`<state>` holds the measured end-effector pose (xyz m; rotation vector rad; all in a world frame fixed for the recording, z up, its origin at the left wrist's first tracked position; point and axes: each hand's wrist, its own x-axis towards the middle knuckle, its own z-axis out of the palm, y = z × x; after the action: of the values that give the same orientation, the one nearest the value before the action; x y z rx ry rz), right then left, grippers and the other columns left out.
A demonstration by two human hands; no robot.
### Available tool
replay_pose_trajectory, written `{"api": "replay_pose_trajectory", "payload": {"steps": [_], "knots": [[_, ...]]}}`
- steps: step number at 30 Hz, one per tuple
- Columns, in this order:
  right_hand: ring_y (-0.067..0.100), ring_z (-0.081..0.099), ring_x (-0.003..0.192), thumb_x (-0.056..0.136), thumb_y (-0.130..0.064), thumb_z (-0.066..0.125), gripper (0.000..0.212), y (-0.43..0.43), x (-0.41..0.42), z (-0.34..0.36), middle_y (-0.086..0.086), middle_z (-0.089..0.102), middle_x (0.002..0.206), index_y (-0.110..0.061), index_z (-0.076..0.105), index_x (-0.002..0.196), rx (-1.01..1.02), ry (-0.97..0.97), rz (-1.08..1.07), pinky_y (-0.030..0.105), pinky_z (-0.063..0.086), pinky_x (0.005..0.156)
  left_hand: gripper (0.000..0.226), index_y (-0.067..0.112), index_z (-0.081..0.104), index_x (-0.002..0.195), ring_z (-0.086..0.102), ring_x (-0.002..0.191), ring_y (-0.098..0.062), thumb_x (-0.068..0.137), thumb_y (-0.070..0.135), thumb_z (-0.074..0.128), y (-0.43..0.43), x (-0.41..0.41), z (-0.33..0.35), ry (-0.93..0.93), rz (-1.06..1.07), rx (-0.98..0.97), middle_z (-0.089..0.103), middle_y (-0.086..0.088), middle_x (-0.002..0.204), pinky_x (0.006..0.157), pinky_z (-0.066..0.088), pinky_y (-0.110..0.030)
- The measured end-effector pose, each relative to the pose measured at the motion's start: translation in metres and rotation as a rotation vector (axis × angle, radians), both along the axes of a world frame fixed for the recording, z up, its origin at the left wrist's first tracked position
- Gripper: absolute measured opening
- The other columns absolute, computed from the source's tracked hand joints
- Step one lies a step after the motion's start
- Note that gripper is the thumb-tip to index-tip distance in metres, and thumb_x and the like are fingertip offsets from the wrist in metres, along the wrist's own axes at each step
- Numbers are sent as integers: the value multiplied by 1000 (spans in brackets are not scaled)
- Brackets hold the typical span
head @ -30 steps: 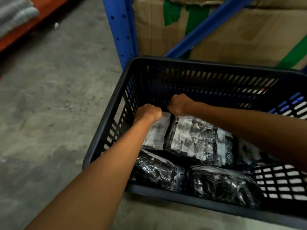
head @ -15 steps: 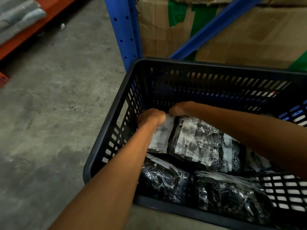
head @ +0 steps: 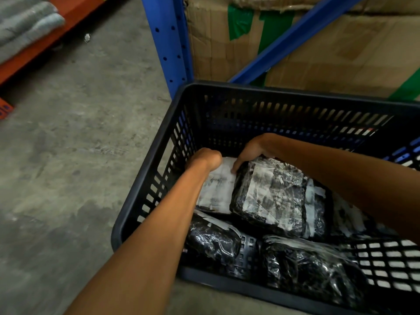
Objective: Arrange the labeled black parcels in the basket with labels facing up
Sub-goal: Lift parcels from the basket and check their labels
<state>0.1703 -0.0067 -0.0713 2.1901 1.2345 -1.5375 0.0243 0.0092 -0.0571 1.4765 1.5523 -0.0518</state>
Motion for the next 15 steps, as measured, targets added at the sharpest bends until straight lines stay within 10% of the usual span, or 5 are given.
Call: {"api": "replay_pose_trajectory", "payload": {"steps": [5,9,15], "knots": [[30,26,149,76,-35,84,79,-4,11,9,8,30,162,-10,50,143,15,15,-54,40,30,114,42,-1,47,136,58,112,-34,95,8,40,5,-5,5,-50,18,-40,57,-21,126,97,51,-38],[25,70,105,69,-28,88,42,-4,19,38,12,71,126,-11,78,106,-94,117,-110,36,59,86,45,2,39,143,55,95,-26,99,11,39,-2,-8,12,-115,41,-87,56,-16,118,79,48,-32],[28,40,140,64,-36,89,70,-28,10,64,5,48,150,-17,67,127,183,73,-138,44,32,117,55,3,29,150,40,137,-32,101,24,42,-11,-15,15,-153,5,-55,38,-16,152,108,38,-34]]}}
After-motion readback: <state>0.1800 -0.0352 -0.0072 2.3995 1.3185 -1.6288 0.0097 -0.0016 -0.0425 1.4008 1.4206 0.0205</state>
